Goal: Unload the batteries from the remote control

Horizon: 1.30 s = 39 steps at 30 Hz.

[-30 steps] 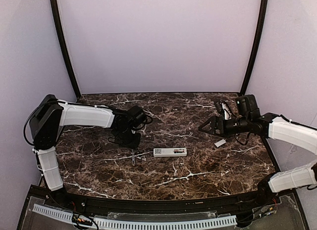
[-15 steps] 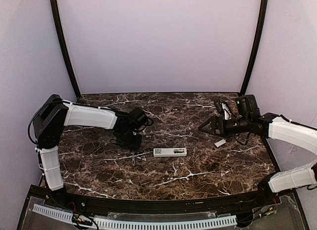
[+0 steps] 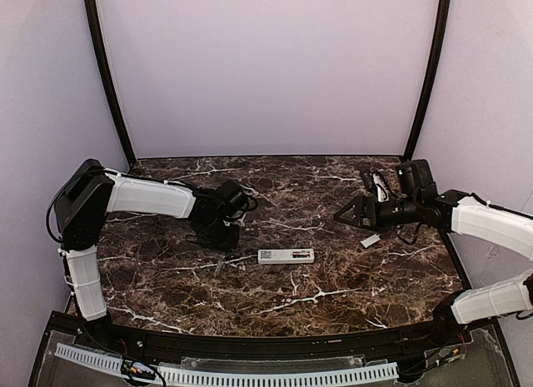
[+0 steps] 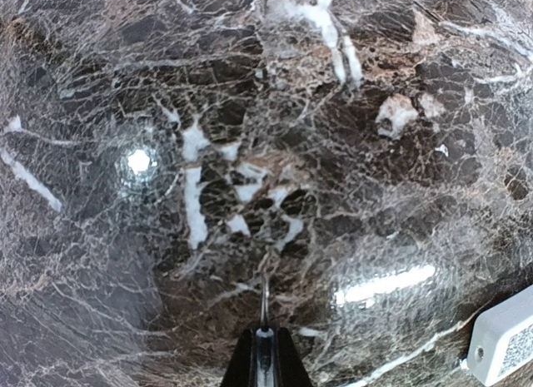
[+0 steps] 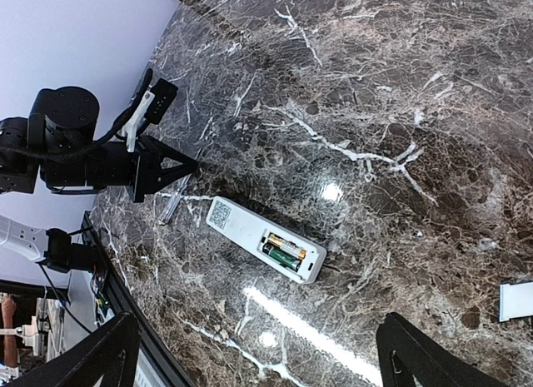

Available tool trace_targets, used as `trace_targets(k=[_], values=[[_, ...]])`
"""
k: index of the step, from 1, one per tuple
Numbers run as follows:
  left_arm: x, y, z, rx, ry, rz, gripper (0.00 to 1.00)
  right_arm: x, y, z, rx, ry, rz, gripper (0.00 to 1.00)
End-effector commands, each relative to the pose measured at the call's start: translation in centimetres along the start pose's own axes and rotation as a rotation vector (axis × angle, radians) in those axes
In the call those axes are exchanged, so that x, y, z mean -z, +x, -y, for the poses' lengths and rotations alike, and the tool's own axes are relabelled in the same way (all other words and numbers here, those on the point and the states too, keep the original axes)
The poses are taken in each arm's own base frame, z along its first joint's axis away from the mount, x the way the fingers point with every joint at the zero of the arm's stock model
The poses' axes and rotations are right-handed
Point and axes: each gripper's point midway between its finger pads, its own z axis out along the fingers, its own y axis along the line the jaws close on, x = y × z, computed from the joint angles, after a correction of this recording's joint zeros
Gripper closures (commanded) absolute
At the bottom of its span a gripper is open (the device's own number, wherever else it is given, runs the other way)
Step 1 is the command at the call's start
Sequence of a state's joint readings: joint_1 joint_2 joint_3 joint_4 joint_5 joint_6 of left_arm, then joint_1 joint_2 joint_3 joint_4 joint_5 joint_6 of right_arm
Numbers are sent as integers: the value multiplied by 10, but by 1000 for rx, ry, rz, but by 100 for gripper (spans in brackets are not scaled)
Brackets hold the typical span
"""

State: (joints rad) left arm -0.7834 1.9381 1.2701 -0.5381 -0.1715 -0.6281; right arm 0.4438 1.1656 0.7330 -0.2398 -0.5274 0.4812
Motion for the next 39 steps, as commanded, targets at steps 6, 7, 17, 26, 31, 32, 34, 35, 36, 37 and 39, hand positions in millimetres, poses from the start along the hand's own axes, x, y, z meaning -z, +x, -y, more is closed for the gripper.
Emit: trace_targets(k=[6,7,17,26,31,32,34,35,36,37,39], values=[[51,-30,31,-83,225,154,100,8,-23,-42,98,-156,92,1],[56,-33,34,-88,240,171,100,9,-24,-47,116,-170,105,1],[129,-61,65,-99,500,326,100,8,-16,-108,335,-347,193,1],[179,-81,93,-83,810,406,100,12,-13,-140,430,-455,328,2],[206,-94,105,-47,959,459,100,13,-19,-145,384,-504,403,3],[213,-99,107,-43,991,485,100,12,-19,-145,366,-513,413,3],[223,-102,112,-27,1056,500,100,8,-22,-145,338,-524,427,4],[225,-101,115,-14,1086,487,100,5,-23,-145,326,-528,429,4],[229,-103,118,-19,1121,497,100,3,-24,-146,311,-534,431,4],[231,-103,120,-5,1143,491,100,0,-26,-148,303,-540,433,5],[237,-105,124,3,1188,496,100,-6,-28,-150,291,-554,433,6]])
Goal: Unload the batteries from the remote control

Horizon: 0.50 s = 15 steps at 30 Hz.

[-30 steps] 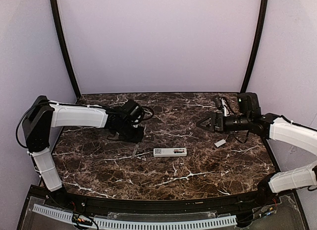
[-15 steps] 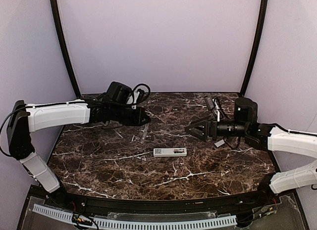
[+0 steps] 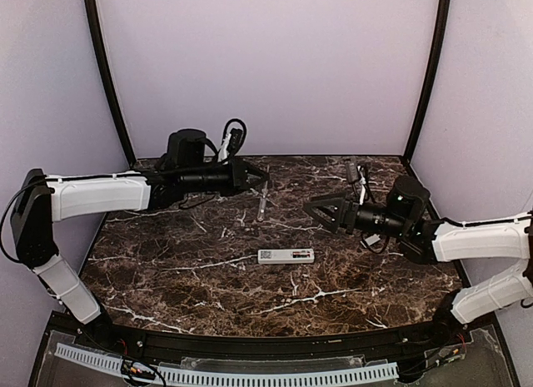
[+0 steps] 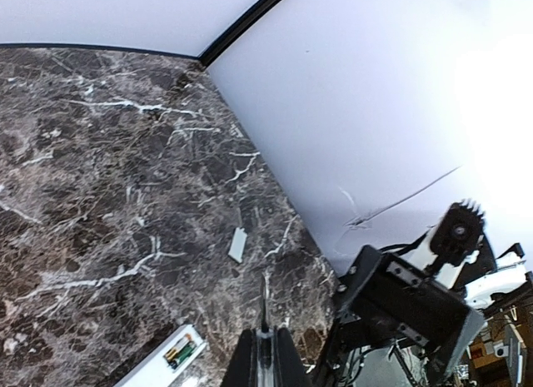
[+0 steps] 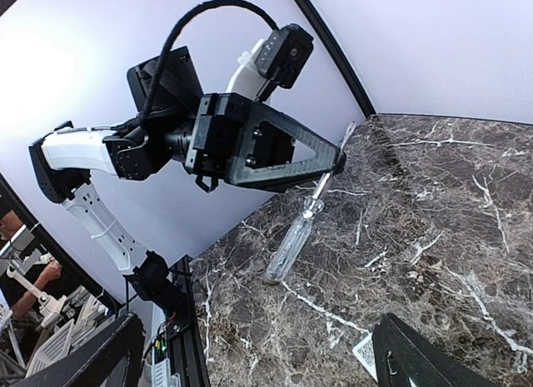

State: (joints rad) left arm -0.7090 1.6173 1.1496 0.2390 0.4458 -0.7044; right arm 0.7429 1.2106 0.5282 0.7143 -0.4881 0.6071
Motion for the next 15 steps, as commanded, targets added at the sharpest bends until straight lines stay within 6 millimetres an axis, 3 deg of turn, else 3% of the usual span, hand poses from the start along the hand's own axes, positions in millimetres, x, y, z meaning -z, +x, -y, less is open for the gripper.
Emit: trace_targets(k=[1,8,15], values=[[3,-17,36,26,188,60,100,-13,-16,-9,-28,-55,92,6],[6,-23,45,76,255,97,100,-43,-13,-7,-71,-95,80,14],[8,-25,49,97,288,113,100,-70,-12,-20,-98,-215,62,26]])
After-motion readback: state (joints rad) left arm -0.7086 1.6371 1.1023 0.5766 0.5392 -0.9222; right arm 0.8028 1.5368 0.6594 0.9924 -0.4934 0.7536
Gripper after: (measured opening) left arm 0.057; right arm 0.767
